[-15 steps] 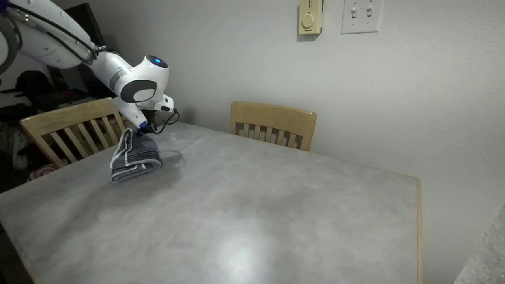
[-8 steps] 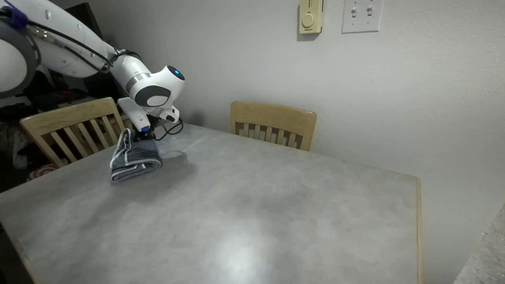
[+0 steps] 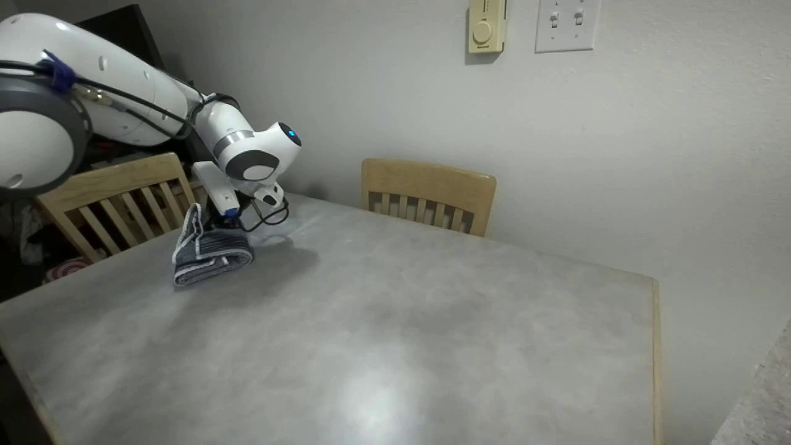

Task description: Fold the towel

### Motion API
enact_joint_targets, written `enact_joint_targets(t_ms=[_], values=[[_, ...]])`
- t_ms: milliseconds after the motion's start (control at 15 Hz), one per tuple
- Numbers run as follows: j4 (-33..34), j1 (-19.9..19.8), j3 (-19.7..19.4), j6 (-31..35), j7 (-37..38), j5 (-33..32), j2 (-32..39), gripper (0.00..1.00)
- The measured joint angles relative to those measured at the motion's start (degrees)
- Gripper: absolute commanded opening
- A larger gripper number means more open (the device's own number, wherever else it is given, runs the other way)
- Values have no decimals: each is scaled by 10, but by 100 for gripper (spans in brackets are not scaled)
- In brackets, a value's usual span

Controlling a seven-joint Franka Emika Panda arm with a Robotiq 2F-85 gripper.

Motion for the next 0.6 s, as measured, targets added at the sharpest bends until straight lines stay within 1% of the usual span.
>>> enact_joint_targets(t_ms=[600], values=[[78, 24, 0, -60, 28, 0, 42, 0]])
